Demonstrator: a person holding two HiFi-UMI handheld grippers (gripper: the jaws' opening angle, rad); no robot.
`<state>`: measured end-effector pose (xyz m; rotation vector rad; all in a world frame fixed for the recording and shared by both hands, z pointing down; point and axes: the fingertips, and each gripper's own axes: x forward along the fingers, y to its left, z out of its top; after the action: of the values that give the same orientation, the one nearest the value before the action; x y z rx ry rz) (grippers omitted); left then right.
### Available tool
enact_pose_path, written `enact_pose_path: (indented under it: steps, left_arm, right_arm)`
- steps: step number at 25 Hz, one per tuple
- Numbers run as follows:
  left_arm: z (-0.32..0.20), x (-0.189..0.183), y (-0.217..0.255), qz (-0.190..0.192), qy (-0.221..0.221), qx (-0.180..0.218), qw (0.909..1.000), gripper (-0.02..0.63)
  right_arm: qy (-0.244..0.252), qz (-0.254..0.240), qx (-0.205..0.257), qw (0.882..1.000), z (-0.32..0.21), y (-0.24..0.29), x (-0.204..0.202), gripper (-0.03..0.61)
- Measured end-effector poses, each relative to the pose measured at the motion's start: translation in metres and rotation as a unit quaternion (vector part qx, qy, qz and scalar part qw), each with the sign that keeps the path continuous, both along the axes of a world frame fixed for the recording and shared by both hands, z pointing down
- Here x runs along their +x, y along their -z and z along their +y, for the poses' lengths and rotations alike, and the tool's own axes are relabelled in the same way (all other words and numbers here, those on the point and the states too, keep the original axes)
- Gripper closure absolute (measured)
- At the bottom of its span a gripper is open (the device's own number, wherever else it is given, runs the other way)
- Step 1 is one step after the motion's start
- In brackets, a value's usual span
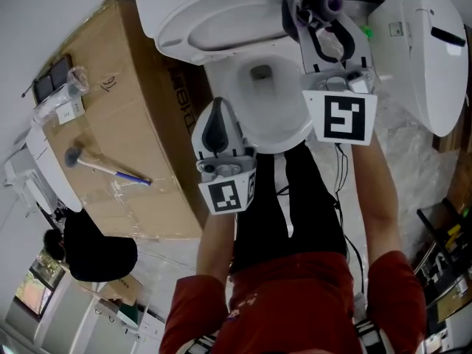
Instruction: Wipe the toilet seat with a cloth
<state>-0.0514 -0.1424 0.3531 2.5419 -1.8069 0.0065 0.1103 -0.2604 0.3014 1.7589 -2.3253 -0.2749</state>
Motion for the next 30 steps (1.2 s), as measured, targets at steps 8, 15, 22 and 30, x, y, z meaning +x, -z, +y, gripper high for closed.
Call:
enact_pose_path:
  steps: [8, 15, 22, 30]
  left_arm:
    - [-0.008, 0.017, -0.015, -0.006, -0.003, -0.007, 1.0000, 0.601]
    - [-0.010, 0.012, -0.032, -0.008, 0.003, -0.021, 0.9998, 0.601]
    - [-0.013, 0.006, -0.056, -0.013, 0.005, -0.032, 0.9994, 0.601]
    - [-0.016, -0.006, -0.078, 0.000, 0.021, -0.049, 0.9986, 0.601]
  right_arm:
    - [-0.044, -0.013, -0.003, 0.999, 0.005, -0.042, 0.043, 0.503]
    - [-0.061, 0.002, -0.037, 0.997, 0.013, -0.093, 0.051, 0.503]
    - [-0.078, 0.002, -0.149, 0.986, 0.018, -0.184, 0.057, 0.503]
    - [-0.072, 0.003, -0.209, 0.975, 0.025, -0.263, 0.042, 0.503]
